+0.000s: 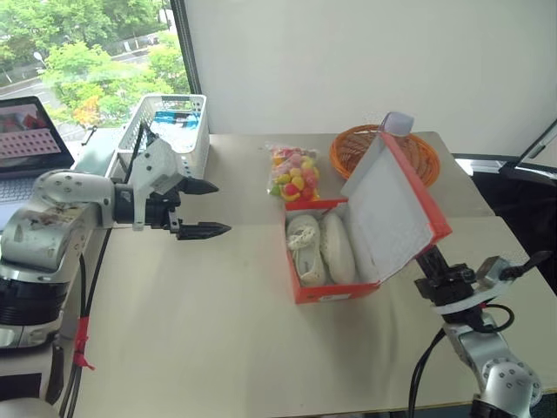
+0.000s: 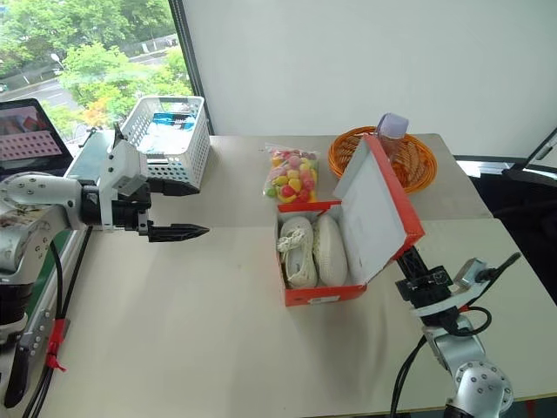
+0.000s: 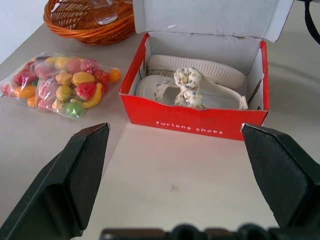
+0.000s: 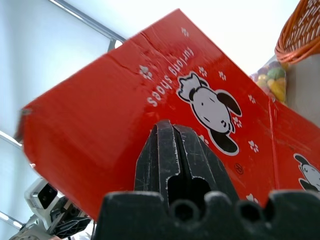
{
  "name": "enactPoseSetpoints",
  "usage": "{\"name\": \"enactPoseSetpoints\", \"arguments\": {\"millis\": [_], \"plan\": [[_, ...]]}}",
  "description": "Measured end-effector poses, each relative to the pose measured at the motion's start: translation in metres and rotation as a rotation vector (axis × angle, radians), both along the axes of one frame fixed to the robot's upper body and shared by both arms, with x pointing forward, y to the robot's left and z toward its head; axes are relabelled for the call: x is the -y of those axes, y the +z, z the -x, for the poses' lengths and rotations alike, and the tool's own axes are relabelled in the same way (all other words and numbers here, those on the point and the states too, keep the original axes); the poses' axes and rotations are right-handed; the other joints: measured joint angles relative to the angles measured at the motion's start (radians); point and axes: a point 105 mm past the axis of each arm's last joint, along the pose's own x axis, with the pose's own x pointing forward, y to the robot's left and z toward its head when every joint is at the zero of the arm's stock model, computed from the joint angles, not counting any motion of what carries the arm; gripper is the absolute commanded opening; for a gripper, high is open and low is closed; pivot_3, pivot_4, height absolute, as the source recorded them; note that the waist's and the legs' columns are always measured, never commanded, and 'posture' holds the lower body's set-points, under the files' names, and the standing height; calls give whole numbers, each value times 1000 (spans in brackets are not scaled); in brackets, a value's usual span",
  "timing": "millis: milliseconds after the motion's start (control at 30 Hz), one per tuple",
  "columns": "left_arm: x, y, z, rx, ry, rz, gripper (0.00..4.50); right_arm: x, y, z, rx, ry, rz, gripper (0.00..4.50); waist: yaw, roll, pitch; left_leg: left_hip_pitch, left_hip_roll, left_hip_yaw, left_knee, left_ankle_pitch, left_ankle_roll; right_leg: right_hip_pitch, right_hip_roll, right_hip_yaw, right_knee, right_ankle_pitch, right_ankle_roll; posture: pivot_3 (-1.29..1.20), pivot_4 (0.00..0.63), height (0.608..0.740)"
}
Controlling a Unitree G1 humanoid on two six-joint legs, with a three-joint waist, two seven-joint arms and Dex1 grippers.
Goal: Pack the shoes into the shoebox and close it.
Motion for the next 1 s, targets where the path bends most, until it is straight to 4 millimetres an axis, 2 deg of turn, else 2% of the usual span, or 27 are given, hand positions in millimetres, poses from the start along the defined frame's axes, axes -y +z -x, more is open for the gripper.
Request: {"name": "enactPoseSetpoints", "arguments": {"millis": [133, 233, 333, 467, 533, 700, 867, 1000], "plan": [[-3, -1, -2, -3, 15, -4, 4500, -7, 5, -9, -5, 31, 68, 22, 0, 0, 0, 0, 0, 0, 0, 0, 0, 0, 0, 0, 0, 1, 2, 0, 150, 740], [-5, -6, -1, -14, 22, -10, 4500, -22, 11, -19, -5, 103, 173, 22, -5, 0, 0, 0, 0, 1, 0, 0, 0, -1, 0, 2, 1, 1, 2, 0, 150, 740], [-7, -14, 2, -31, 33, -17, 4500, -40, 26, -29, 28, 188, 265, 22, -6, 0, 0, 0, 0, 1, 0, 0, 0, -1, 1, 2, 1, 1, 2, 0, 150, 740], [-5, -18, 7, -29, 38, -24, 4500, -72, 62, -46, 124, 324, 475, 22, -5, 0, 1, 0, 0, 3, 0, 0, 0, -2, 1, 4, 1, 2, 2, 0, 150, 740], [-5, -19, 9, -24, 43, -23, 4500, -91, 69, -51, 146, 401, 591, 22, -2, -1, 1, 0, 0, 4, 0, 0, 0, -3, 1, 4, 1, 2, 1, 0, 150, 740], [-8, -23, 12, -40, 73, -18, 4500, -120, 54, -56, 126, 566, 704, 22, 5, -1, 2, -4, -1, 4, 0, 0, 1, -5, 1, 4, 0, 4, -2, 0, 150, 740], [-10, -26, 14, -41, 101, -17, 4500, -134, 46, -59, 135, 683, 803, 22, 3, -2, 2, -4, -1, 3, 0, 0, 1, -5, 2, 4, 0, 4, -2, 0, 150, 740], [-11, -35, 18, -57, 114, -26, 4500, -141, 28, -57, 109, 777, 861, 22, 2, -2, 2, -4, -1, 4, 0, 0, 1, -5, 2, 5, 1, 4, -2, 0, 150, 740]]}}
